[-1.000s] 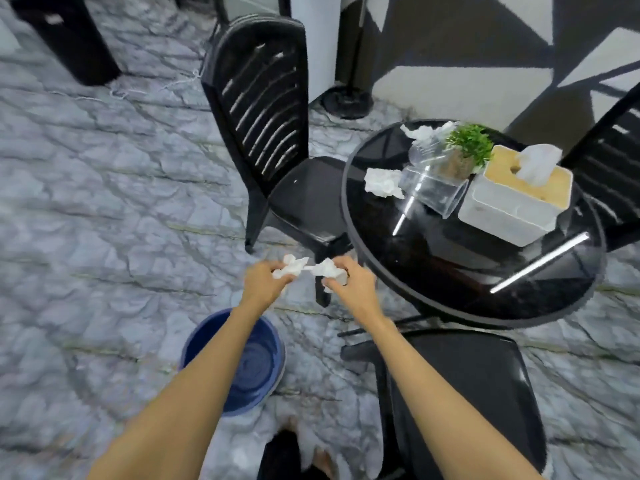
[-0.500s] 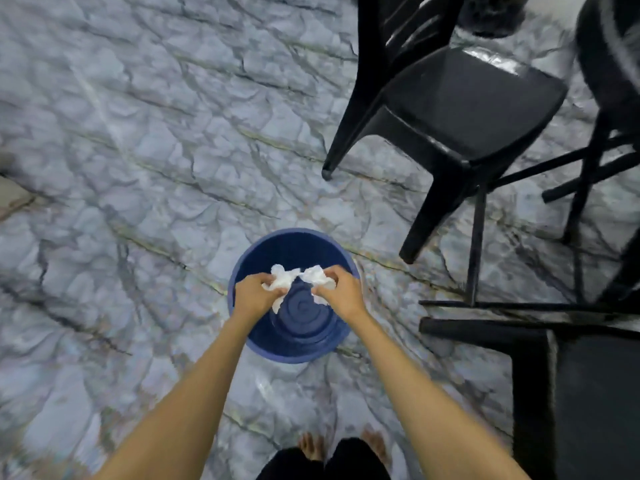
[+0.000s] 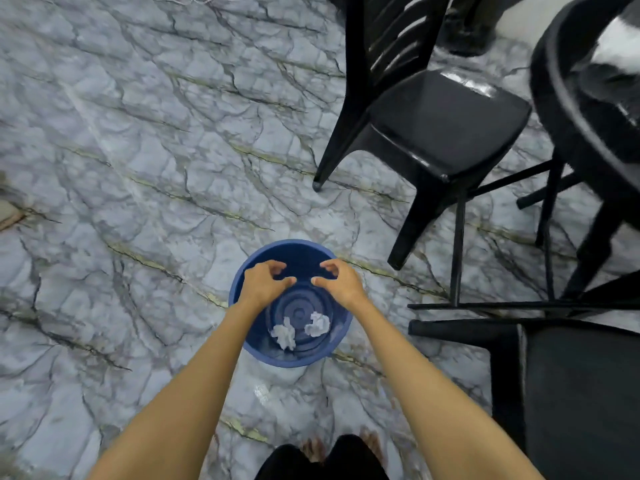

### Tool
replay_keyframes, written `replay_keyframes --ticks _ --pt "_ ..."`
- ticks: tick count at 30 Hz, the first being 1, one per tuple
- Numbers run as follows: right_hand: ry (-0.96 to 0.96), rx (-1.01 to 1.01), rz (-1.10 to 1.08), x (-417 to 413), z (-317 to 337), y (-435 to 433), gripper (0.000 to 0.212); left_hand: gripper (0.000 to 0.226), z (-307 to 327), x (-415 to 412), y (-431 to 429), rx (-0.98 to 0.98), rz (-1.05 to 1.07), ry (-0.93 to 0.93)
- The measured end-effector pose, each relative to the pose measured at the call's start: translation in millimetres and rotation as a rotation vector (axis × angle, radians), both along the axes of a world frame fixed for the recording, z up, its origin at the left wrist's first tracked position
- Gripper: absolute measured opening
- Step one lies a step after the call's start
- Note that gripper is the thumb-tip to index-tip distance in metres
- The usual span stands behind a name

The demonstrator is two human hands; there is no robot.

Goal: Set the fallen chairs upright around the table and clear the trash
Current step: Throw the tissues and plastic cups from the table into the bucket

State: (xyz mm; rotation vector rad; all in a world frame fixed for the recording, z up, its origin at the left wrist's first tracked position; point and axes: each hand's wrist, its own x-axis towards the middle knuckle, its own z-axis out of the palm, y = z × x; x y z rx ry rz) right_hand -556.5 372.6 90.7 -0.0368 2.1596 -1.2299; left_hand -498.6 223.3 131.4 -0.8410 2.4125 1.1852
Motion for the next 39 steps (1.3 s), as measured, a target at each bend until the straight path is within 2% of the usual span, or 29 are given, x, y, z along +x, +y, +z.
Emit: replay_keyframes --ticks 8,12,15,19,24,26,33,37,38,39 --pt "0.139 0.053 -0.115 -46.0 221.7 69.3 0.046 0.045 209.5 -73.6 46.2 0.054 -0.176 0.151" --pt "0.248 0.064 -0.253 -64.4 298.2 120.7 0.045 0.048 289.6 -118.4 92.2 0.056 -0.325 0.264" --pt "0.281 0.065 -0.331 -77.2 338.6 167.3 0.046 0.046 324.6 -150.5 130.6 0.059 -0.415 0.340" --pt "0.383 0.180 -0.388 -98.5 360.1 232.3 0.048 0.046 341.7 -186.8 180.2 0.072 -0.505 0.369" --pt "0.614 0.687 -0.331 -138.4 365.5 293.8 0.057 0.053 341.1 -230.6 232.4 0.039 -0.571 0.387" --pt "0.641 0.783 -0.300 -159.9 362.2 310.0 0.059 0.055 335.6 -252.4 249.8 0.016 -0.563 0.397" --pt "0.621 0.726 -0.205 -235.6 347.1 349.0 0.067 0.057 309.0 -316.7 303.8 -0.028 -0.547 0.372" --pt "0.510 0.747 -0.100 -270.0 337.0 359.1 0.078 0.036 287.8 -343.9 325.7 -0.051 -0.587 0.354" --pt "0.456 0.766 -0.052 -276.1 335.1 361.1 0.081 0.039 282.5 -349.3 330.0 -0.064 -0.613 0.335" --pt "0.410 0.782 -0.014 -280.8 333.6 362.9 0.083 0.051 276.1 -354.9 333.4 -0.079 -0.632 0.320"
